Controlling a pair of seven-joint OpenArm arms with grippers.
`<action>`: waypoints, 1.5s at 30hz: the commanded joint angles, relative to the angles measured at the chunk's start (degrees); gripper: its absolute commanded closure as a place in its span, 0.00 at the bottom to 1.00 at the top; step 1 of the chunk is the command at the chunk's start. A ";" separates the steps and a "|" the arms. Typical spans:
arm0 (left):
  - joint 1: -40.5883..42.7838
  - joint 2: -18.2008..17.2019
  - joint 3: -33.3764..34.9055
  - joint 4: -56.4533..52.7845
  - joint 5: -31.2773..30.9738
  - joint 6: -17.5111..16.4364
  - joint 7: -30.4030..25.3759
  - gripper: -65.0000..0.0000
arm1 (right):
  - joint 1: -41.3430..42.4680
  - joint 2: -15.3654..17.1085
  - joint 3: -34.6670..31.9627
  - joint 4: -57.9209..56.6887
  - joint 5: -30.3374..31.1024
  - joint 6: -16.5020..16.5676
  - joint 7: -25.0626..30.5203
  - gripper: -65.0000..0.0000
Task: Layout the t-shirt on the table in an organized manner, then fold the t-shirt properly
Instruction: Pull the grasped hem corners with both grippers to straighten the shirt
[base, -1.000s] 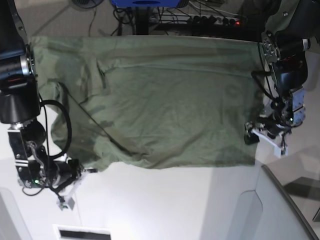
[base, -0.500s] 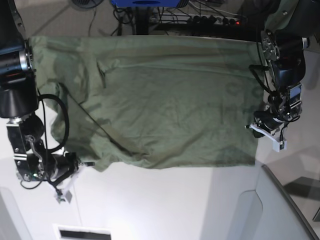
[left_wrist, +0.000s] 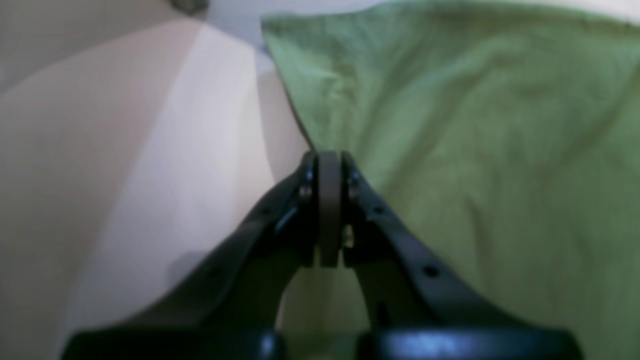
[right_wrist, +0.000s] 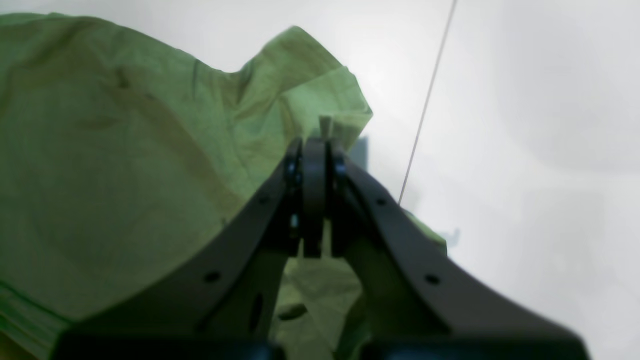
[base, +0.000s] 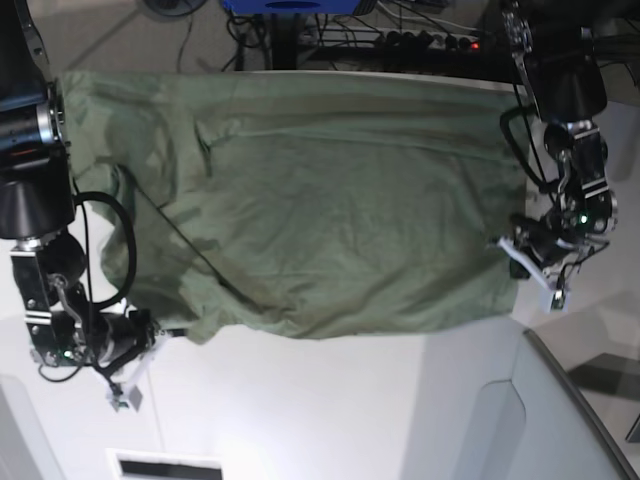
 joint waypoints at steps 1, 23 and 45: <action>0.55 -0.95 -0.46 3.60 -0.50 0.01 0.24 1.00 | 1.91 0.51 0.35 0.77 0.59 0.10 0.83 1.00; 2.74 -1.48 -10.04 6.42 4.42 -0.08 4.55 0.16 | 1.56 0.33 0.00 0.77 0.59 0.10 1.89 1.00; -15.37 -0.95 -9.43 -36.31 4.95 -0.08 -19.71 0.26 | 0.50 0.51 -0.17 0.77 0.59 0.10 1.98 1.00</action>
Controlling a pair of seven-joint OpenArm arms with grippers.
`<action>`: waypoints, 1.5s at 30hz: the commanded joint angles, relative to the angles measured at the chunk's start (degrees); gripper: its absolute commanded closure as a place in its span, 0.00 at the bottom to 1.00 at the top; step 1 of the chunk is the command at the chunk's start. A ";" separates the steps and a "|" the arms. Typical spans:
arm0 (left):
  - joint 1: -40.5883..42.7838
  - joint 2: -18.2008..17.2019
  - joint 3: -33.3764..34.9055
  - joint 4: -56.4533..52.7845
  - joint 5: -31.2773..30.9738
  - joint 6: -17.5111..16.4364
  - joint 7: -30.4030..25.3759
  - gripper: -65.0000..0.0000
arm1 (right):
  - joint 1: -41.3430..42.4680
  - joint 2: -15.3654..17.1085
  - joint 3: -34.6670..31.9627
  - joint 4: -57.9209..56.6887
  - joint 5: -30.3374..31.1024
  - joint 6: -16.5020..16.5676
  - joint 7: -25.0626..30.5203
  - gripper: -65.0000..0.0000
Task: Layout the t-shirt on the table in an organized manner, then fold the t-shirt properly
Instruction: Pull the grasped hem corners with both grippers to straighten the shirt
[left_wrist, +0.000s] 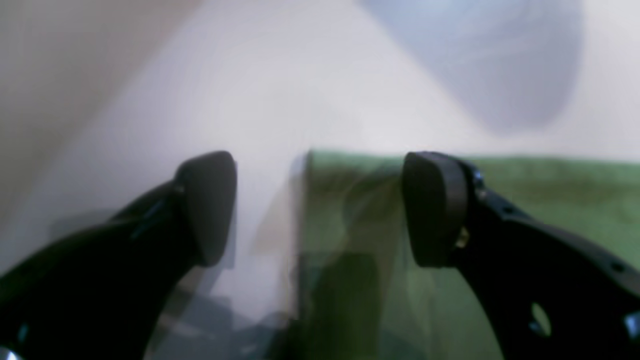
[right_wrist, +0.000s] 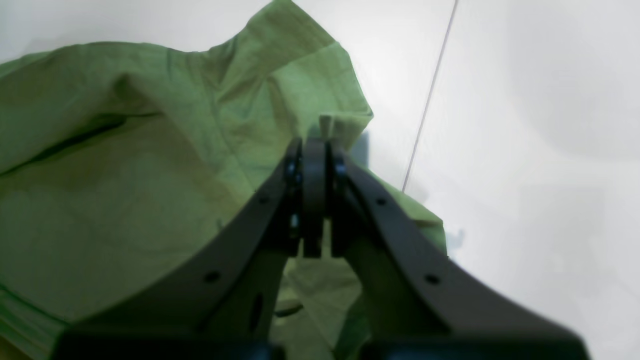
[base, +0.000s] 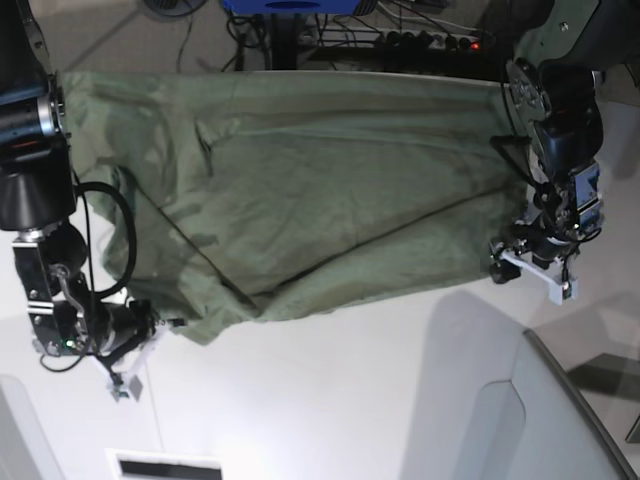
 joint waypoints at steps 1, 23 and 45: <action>-0.61 -0.63 0.02 -0.29 -0.01 -0.36 0.19 0.27 | 1.99 0.38 0.13 0.79 0.50 0.08 0.88 1.00; -16.79 -0.89 13.29 -3.81 -0.01 -0.36 -8.33 1.00 | 8.23 7.15 -7.25 -8.61 0.32 6.59 16.18 1.00; -5.62 -0.71 13.38 16.50 0.08 -0.36 2.48 1.00 | 14.12 8.12 -21.41 -9.93 0.32 14.68 19.43 1.00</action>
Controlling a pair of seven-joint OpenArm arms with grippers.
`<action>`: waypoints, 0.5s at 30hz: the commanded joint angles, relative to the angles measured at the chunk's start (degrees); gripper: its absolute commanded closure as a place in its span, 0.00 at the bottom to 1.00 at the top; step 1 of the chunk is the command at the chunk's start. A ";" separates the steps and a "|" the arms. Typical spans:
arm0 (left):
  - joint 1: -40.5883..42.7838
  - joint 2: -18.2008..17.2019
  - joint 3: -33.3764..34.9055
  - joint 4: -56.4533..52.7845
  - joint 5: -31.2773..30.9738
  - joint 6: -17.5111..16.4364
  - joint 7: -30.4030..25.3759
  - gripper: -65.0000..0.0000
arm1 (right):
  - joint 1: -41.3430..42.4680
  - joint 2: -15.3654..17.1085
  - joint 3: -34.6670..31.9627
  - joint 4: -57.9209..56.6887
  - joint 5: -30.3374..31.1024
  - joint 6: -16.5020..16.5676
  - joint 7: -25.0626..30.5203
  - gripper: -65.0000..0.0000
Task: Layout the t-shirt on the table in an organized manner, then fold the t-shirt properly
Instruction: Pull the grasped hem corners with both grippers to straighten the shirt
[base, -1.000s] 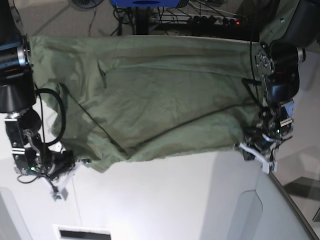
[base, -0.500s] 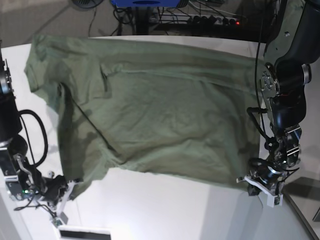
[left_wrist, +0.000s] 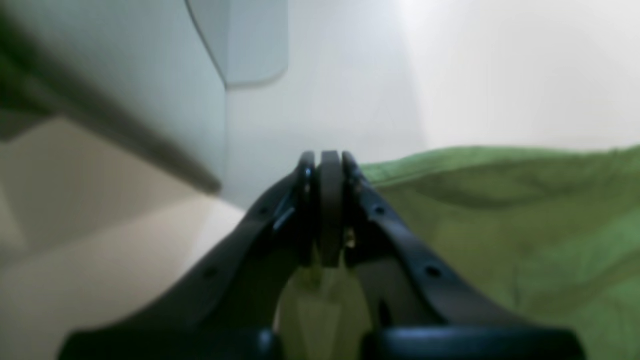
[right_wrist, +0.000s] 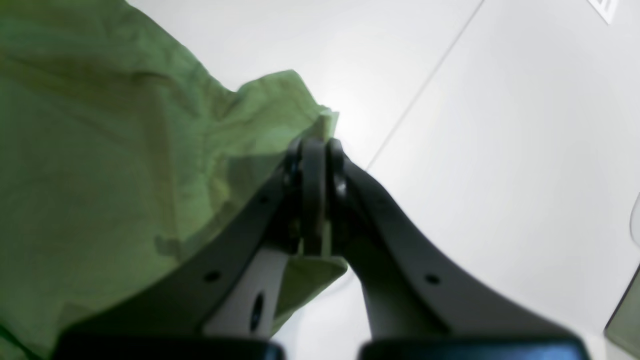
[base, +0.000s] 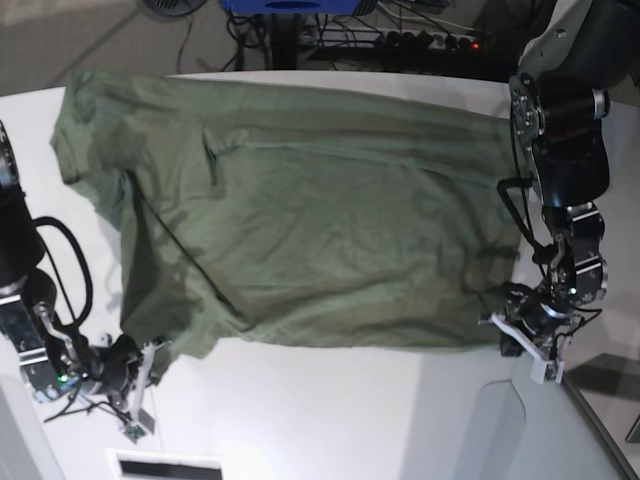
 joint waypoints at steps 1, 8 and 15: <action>-0.81 -0.87 -0.11 1.44 -0.58 -0.17 -0.97 1.00 | 1.22 0.68 0.45 0.69 0.52 0.05 0.81 1.00; 0.86 -0.87 -0.11 1.35 -0.58 -0.17 -0.97 1.00 | -0.09 -2.22 0.71 -6.17 0.70 -0.39 -0.51 0.83; 1.30 -0.87 -0.11 1.27 -0.58 -0.17 -0.97 1.00 | -0.71 -2.04 1.24 -7.66 0.96 -12.61 -0.33 0.00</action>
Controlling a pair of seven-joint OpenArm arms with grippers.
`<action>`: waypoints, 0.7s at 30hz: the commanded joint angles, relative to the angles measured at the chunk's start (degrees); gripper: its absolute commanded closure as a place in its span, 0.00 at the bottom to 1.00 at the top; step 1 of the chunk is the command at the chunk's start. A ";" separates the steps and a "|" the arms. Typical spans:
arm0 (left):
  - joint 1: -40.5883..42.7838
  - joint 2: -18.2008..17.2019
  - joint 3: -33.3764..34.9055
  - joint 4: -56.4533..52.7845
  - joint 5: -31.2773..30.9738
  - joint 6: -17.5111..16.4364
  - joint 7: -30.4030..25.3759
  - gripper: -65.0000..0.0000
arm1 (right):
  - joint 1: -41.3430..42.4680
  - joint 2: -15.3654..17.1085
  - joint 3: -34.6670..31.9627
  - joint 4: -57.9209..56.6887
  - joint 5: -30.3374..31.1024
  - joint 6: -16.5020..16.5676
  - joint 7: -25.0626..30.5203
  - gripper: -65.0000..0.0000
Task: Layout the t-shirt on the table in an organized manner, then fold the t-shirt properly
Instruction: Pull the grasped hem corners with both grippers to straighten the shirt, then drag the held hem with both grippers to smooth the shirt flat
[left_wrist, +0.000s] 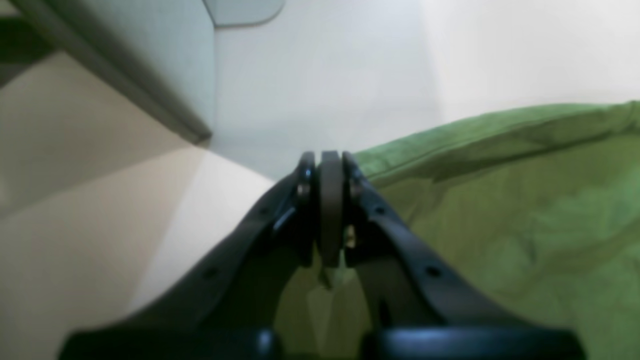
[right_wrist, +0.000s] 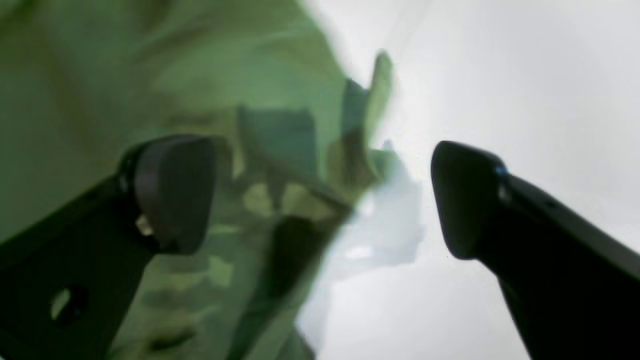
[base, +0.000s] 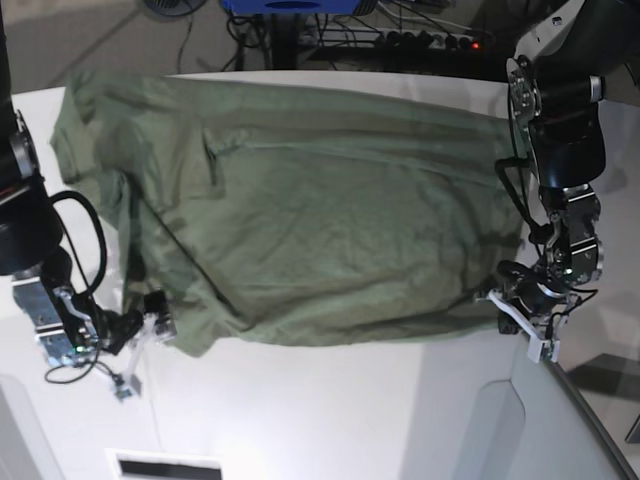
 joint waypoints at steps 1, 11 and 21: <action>-1.63 -0.84 -0.11 1.07 -0.56 -0.15 -1.39 1.00 | 0.53 1.74 1.99 2.51 0.08 -2.00 0.89 0.02; -1.98 -1.28 -0.28 0.98 -0.65 -0.15 -1.57 1.00 | -12.22 2.18 16.32 13.41 -0.09 -8.50 -5.88 0.21; -2.07 -1.28 -0.19 0.89 -0.65 -0.15 -1.57 1.00 | -13.36 2.10 16.41 13.59 0.00 -8.50 -5.96 0.33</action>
